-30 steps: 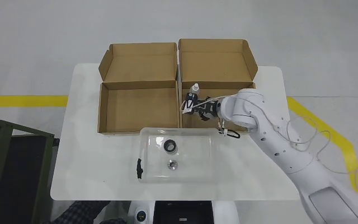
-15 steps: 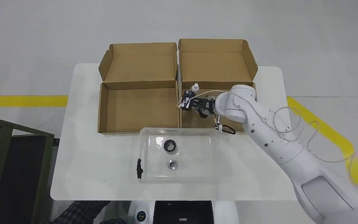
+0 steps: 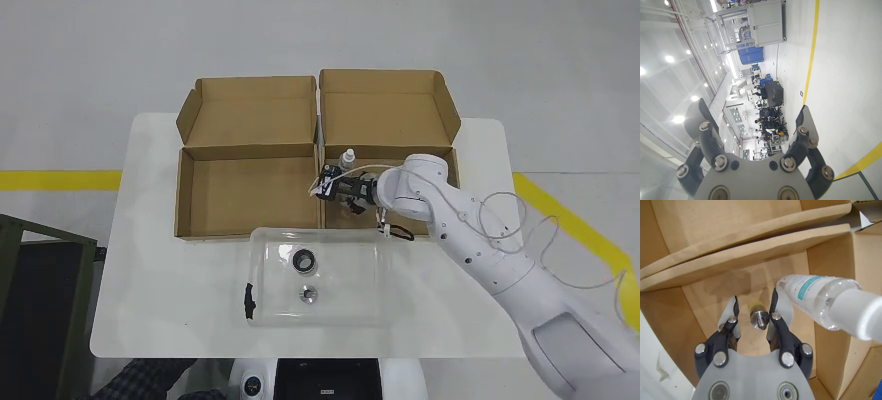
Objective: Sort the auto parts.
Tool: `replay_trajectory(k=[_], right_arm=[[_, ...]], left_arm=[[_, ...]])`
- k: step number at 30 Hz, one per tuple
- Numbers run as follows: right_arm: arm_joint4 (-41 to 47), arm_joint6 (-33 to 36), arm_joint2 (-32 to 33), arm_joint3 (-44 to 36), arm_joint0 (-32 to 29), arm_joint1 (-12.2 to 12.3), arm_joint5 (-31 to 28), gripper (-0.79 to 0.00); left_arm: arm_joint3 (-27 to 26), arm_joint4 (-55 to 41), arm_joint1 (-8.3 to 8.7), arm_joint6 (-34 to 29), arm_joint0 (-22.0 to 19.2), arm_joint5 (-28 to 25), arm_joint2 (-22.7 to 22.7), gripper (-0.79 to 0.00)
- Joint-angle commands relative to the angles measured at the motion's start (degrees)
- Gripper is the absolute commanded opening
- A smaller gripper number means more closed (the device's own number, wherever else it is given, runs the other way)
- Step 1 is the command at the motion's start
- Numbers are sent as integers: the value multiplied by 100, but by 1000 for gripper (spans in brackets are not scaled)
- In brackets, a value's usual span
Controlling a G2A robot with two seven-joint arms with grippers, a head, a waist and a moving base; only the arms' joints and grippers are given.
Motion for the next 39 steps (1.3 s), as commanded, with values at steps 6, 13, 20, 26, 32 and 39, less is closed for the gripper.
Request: replay_trajectory(k=[6, 13, 20, 26, 32, 39], right_arm=[[-86, 173, 301, -767, -270, 120, 12, -449], [-61, 372, 654, -1800, -667, 263, -61, -456], [179, 378, 810, -2684, -1134, 355, -185, -440], [250, 386, 643, -3189, -1469, 375, -274, -434], [179, 275, 423, -3305, -1644, 359, -334, -446], [-15, 149, 158, -3181, -1717, 315, -381, -434]], left_arm=[[0, 0, 0, 0, 0, 0, 0, 0], [0, 0, 0, 0, 0, 0, 0, 0], [0, 0, 0, 0, 0, 0, 0, 0], [0, 0, 0, 0, 0, 0, 0, 0], [0, 0, 0, 0, 0, 0, 0, 0], [0, 0, 0, 0, 0, 0, 0, 0]])
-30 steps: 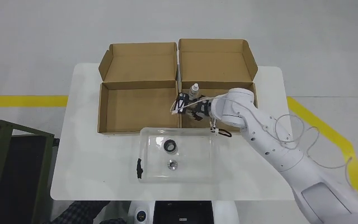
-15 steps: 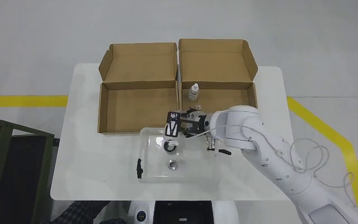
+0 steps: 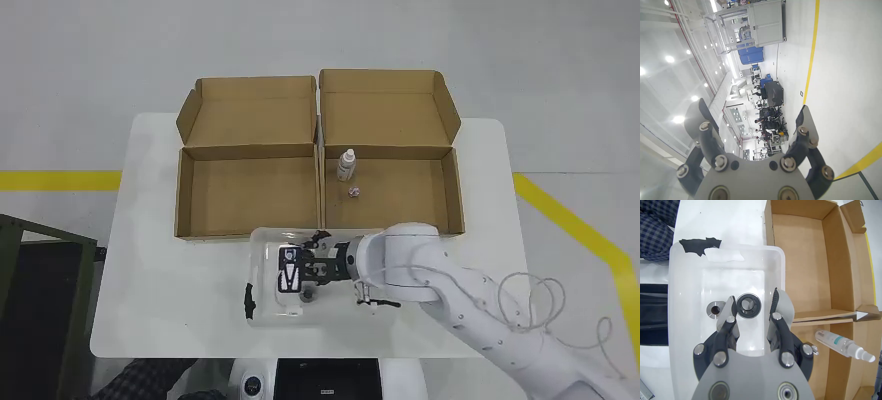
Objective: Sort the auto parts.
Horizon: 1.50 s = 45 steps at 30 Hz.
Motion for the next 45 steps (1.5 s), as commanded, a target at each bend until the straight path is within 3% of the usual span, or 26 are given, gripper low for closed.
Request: replay_trajectory(k=[1, 14, 23, 45], right_arm=[[-42, -22, -69, 71, -2, -12, -51, -437], [-235, -224, -232, 451, 34, -82, -66, -400], [-320, -239, -259, 620, 42, -115, -26, -311], [-225, -614, -431, 1393, 185, -275, -92, -317]], left_arm=[[0, 0, 0, 0, 0, 0, 0, 0], [0, 0, 0, 0, 0, 0, 0, 0], [0, 0, 0, 0, 0, 0, 0, 0], [0, 0, 0, 0, 0, 0, 0, 0]])
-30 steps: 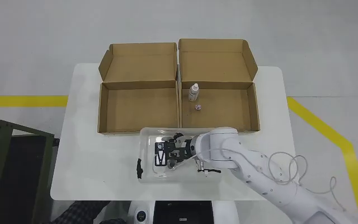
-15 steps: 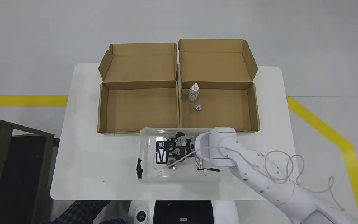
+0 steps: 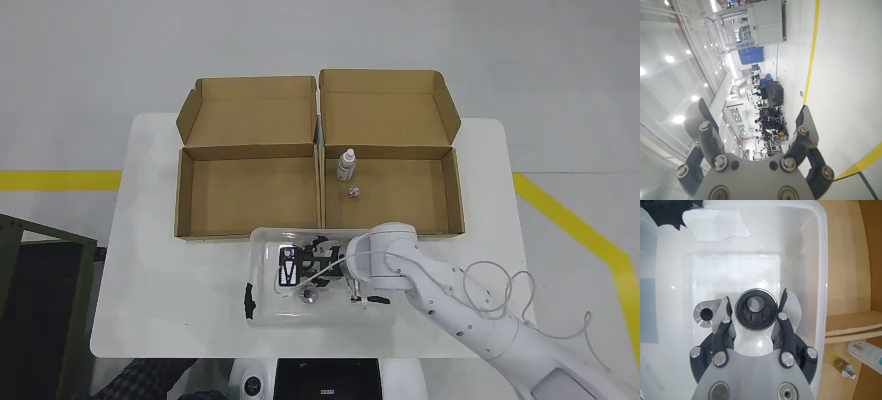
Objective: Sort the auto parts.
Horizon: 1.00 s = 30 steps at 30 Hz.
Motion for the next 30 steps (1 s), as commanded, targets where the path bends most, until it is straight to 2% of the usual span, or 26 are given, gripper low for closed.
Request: replay_trajectory(k=[1, 4, 8, 10, 15, 30], right_arm=[[15, -54, -34, 110, 36, -24, -32, -311], [45, -120, -88, 235, 94, -65, -61, -332], [106, -185, -117, 316, 146, -104, -94, -406], [125, -206, -110, 322, 154, -113, -111, -489], [185, -259, -65, 290, 139, -114, -187, -776], [319, -392, 189, -169, 34, -64, -354, -785]], left_arm=[[0, 0, 0, 0, 0, 0, 0, 0], [0, 0, 0, 0, 0, 0, 0, 0], [0, 0, 0, 0, 0, 0, 0, 0], [0, 0, 0, 0, 0, 0, 0, 0], [0, 0, 0, 0, 0, 0, 0, 0], [0, 0, 0, 0, 0, 0, 0, 0]])
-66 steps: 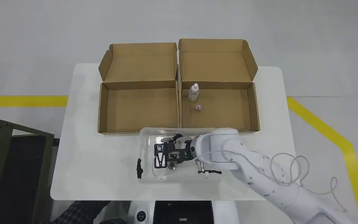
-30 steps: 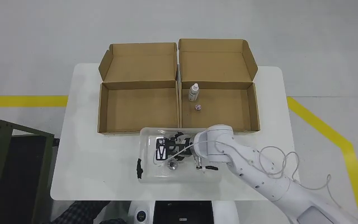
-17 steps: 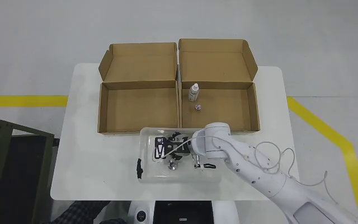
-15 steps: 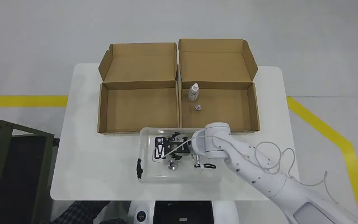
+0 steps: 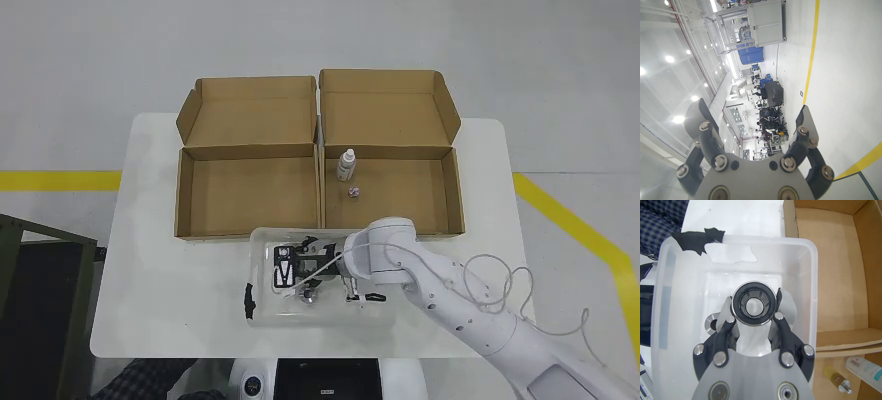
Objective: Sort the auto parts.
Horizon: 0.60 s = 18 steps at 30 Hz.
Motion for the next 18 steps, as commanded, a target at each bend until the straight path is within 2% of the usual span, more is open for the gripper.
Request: replay_trajectory(k=[1, 18], right_arm=[[39, -31, 59, -92, -24, 15, -30, -785], [482, -446, 790, -860, -259, 183, -244, -785]], left_arm=[[0, 0, 0, 0, 0, 0, 0, 0], [0, 0, 0, 0, 0, 0, 0, 0]])
